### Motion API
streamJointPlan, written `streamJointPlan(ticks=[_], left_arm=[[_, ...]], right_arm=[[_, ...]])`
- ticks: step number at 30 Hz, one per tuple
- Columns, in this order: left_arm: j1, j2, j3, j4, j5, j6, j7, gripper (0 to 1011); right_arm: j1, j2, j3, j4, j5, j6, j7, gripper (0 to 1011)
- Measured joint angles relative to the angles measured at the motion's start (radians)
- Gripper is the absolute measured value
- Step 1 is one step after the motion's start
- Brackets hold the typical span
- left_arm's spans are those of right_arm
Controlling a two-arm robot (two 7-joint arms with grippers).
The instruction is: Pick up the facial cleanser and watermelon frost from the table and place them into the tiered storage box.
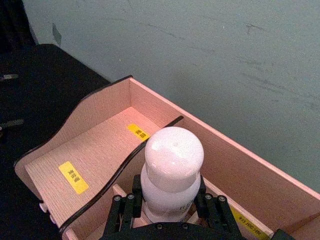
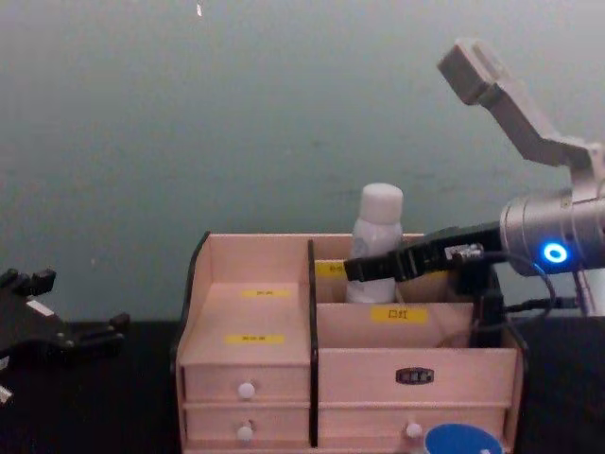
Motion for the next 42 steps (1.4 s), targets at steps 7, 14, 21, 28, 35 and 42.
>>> streamJointPlan(ticks=[7, 14, 21, 28, 35, 42], left_arm=[[0.000, 0.000, 0.000, 0.000, 0.000, 0.000, 0.000, 1002], [0.000, 0.000, 0.000, 0.000, 0.000, 0.000, 0.000, 1001], [0.000, 0.000, 0.000, 0.000, 0.000, 0.000, 0.000, 1001], [0.000, 0.000, 0.000, 0.000, 0.000, 0.000, 0.000, 1001], [0.000, 0.000, 0.000, 0.000, 0.000, 0.000, 0.000, 1001], [0.000, 0.000, 0.000, 0.000, 0.000, 0.000, 0.000, 1001]], right_arm=[[-0.003, -0.003, 0.000, 0.005, -0.018, -0.006, 0.001, 591], [-0.004, -0.002, -0.002, 0.004, -0.022, -0.009, 0.000, 590], [-0.004, -0.002, -0.001, 0.003, -0.019, -0.007, 0.001, 641], [-0.004, -0.002, 0.000, 0.003, -0.017, -0.005, 0.001, 887], [-0.003, -0.002, 0.000, 0.003, -0.016, -0.005, 0.001, 1003], [-0.003, -0.002, 0.000, 0.003, -0.015, -0.004, 0.001, 1000]])
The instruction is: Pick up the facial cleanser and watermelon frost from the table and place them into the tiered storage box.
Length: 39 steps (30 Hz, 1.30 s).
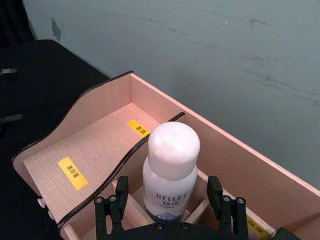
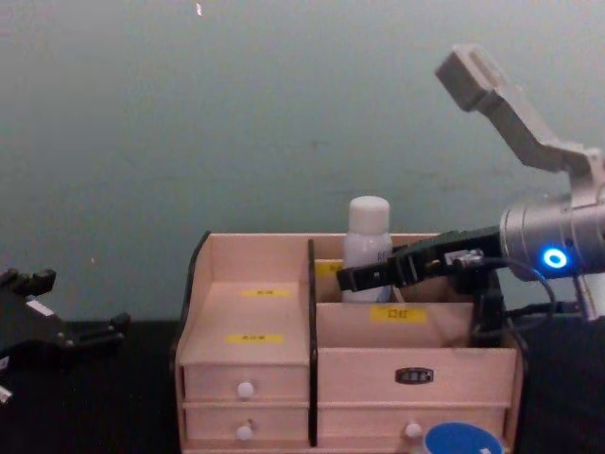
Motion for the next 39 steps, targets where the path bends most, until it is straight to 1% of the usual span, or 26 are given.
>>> streamJointPlan(ticks=[3, 6, 11, 12, 13, 15, 17, 18, 19, 20, 22, 23, 24, 25, 27, 28, 32, 33, 34, 35, 39], left_arm=[[0.000, 0.000, 0.000, 0.000, 0.000, 0.000, 0.000, 1001], [0.000, 0.000, 0.000, 0.000, 0.000, 0.000, 0.000, 1001], [0.000, 0.000, 0.000, 0.000, 0.000, 0.000, 0.000, 1001], [0.000, 0.000, 0.000, 0.000, 0.000, 0.000, 0.000, 1001], [0.000, 0.000, 0.000, 0.000, 0.000, 0.000, 0.000, 1001], [0.000, 0.000, 0.000, 0.000, 0.000, 0.000, 0.000, 1001], [0.000, 0.000, 0.000, 0.000, 0.000, 0.000, 0.000, 1001], [0.000, 0.000, 0.000, 0.000, 0.000, 0.000, 0.000, 1002], [0.000, 0.000, 0.000, 0.000, 0.000, 0.000, 0.000, 1001], [0.000, 0.000, 0.000, 0.000, 0.000, 0.000, 0.000, 1001], [0.000, 0.000, 0.000, 0.000, 0.000, 0.000, 0.000, 1001], [0.000, 0.000, 0.000, 0.000, 0.000, 0.000, 0.000, 1001], [0.000, 0.000, 0.000, 0.000, 0.000, 0.000, 0.000, 1001], [0.000, 0.000, 0.000, 0.000, 0.000, 0.000, 0.000, 1001], [0.000, 0.000, 0.000, 0.000, 0.000, 0.000, 0.000, 1001], [0.000, 0.000, 0.000, 0.000, 0.000, 0.000, 0.000, 1001], [0.000, 0.000, 0.000, 0.000, 0.000, 0.000, 0.000, 1001], [0.000, 0.000, 0.000, 0.000, 0.000, 0.000, 0.000, 1001], [0.000, 0.000, 0.000, 0.000, 0.000, 0.000, 0.000, 1001], [0.000, 0.000, 0.000, 0.000, 0.000, 0.000, 0.000, 1001], [0.000, 0.000, 0.000, 0.000, 0.000, 0.000, 0.000, 1001]], right_arm=[[-0.002, 0.002, 0.003, -0.007, 0.001, 0.001, 0.001, 1000], [-0.015, 0.011, 0.014, -0.037, 0.005, 0.006, 0.003, 1000], [-0.044, 0.034, 0.032, -0.110, 0.018, 0.022, 0.002, 1000], [-0.054, 0.044, 0.037, -0.134, 0.022, 0.027, 0.000, 1000], [-0.054, 0.044, 0.037, -0.134, 0.022, 0.027, 0.000, 1000], [-0.073, 0.061, 0.046, -0.174, 0.029, 0.037, -0.003, 1000], [-0.098, 0.083, 0.055, -0.220, 0.038, 0.047, -0.003, 1000], [-0.118, 0.101, 0.062, -0.254, 0.045, 0.053, -0.003, 1000], [-0.118, 0.101, 0.062, -0.254, 0.045, 0.053, -0.003, 1000], [-0.139, 0.119, 0.068, -0.286, 0.053, 0.058, -0.003, 1000], [-0.161, 0.138, 0.074, -0.319, 0.061, 0.063, -0.003, 1000], [-0.186, 0.159, 0.082, -0.353, 0.072, 0.067, -0.002, 1000], [-0.198, 0.171, 0.085, -0.371, 0.077, 0.068, 0.000, 1000], [-0.224, 0.195, 0.093, -0.405, 0.088, 0.071, 0.003, 1000], [-0.252, 0.220, 0.099, -0.439, 0.098, 0.074, 0.008, 1000], [-0.277, 0.244, 0.104, -0.468, 0.109, 0.075, 0.011, 1000], [-0.325, 0.291, 0.113, -0.518, 0.123, 0.078, 0.014, 1000], [-0.348, 0.314, 0.115, -0.539, 0.128, 0.080, 0.014, 1000], [-0.357, 0.323, 0.116, -0.549, 0.131, 0.080, 0.014, 1000], [-0.376, 0.342, 0.117, -0.565, 0.135, 0.080, 0.014, 1000], [-0.415, 0.379, 0.117, -0.594, 0.143, 0.079, 0.015, 1000]])
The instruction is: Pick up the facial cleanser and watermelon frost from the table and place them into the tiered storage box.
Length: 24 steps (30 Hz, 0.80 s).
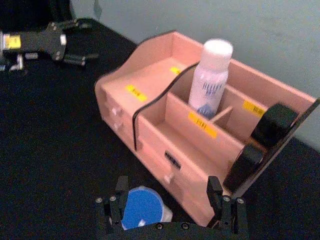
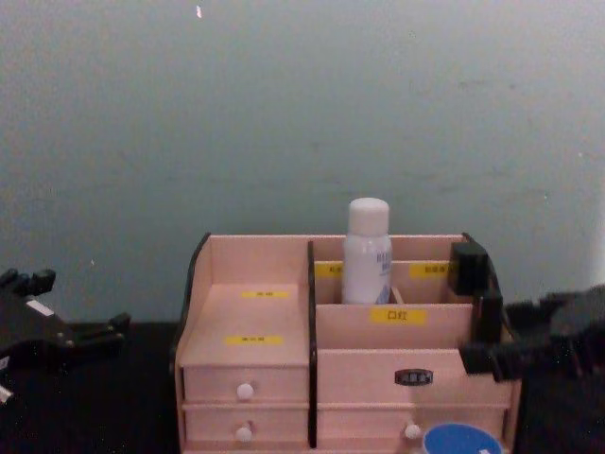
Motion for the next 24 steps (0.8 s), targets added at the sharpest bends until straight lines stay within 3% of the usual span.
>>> streamJointPlan(ticks=[10, 24], left_arm=[[0.000, 0.000, 0.000, 0.000, 0.000, 0.000, 0.000, 1001], [0.000, 0.000, 0.000, 0.000, 0.000, 0.000, 0.000, 1001]], right_arm=[[-0.054, 0.036, -0.029, -0.020, -0.005, -0.002, -0.011, 1000], [-0.063, 0.015, -0.066, 0.019, -0.046, -0.001, -0.019, 1000]])
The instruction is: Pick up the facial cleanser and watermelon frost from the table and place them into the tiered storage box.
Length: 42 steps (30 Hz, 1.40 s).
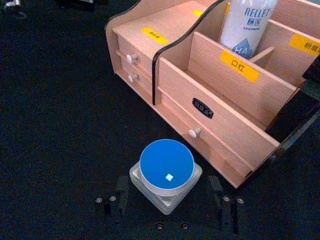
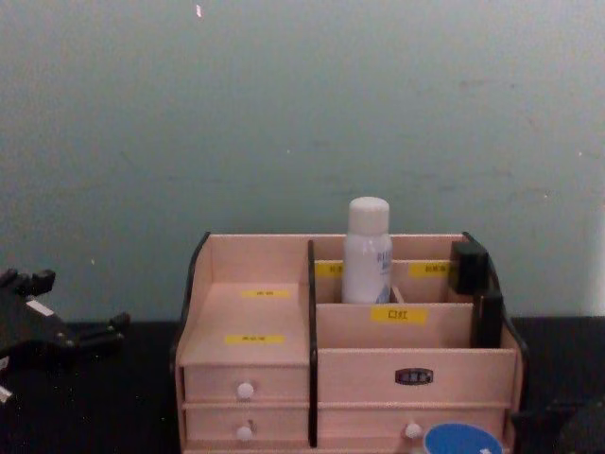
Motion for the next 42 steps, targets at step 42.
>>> streamJointPlan(ticks=[42], left_arm=[[0.000, 0.000, 0.000, 0.000, 0.000, 0.000, 0.000, 1001]], right_arm=[[0.074, -0.085, -0.044, 0.098, -0.053, 0.000, 0.025, 1000]])
